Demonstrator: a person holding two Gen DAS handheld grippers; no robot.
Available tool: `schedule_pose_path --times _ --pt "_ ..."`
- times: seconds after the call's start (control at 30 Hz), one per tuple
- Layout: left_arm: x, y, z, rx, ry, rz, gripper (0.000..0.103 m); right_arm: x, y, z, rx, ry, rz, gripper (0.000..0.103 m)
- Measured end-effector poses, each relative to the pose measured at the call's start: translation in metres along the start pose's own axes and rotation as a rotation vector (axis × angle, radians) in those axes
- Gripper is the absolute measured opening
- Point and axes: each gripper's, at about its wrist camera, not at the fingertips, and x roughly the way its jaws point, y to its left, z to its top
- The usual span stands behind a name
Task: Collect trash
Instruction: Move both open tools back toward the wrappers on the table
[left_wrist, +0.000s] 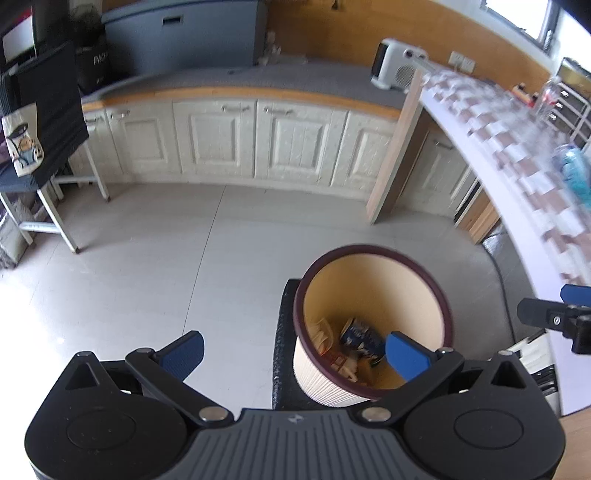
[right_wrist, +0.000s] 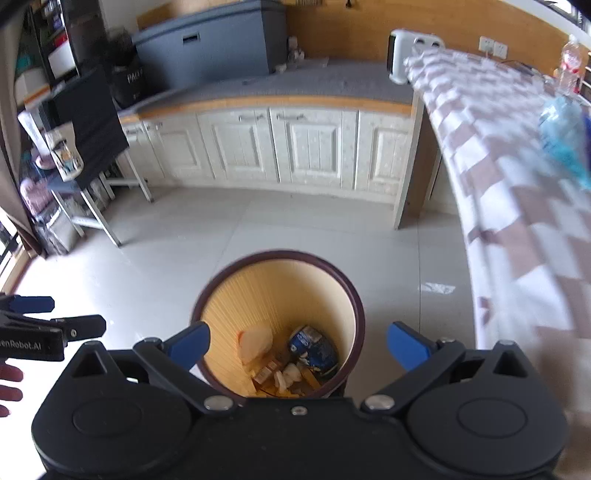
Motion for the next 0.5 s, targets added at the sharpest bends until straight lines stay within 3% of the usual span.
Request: schedule_pose_path --times 0.27,0.5 --pt "-0.065 -0.031 0.008 0.047 -0.135 -0.058 0.103 -0.078 -0.009 0.011 -0.019 -0.115 -0.011 0.103" --pt "-0.117 -0.087 0.017 0.149 -0.285 -0.143 0.103 -0.156 -0.039 0.017 -0.099 -0.254 -0.017 0.103"
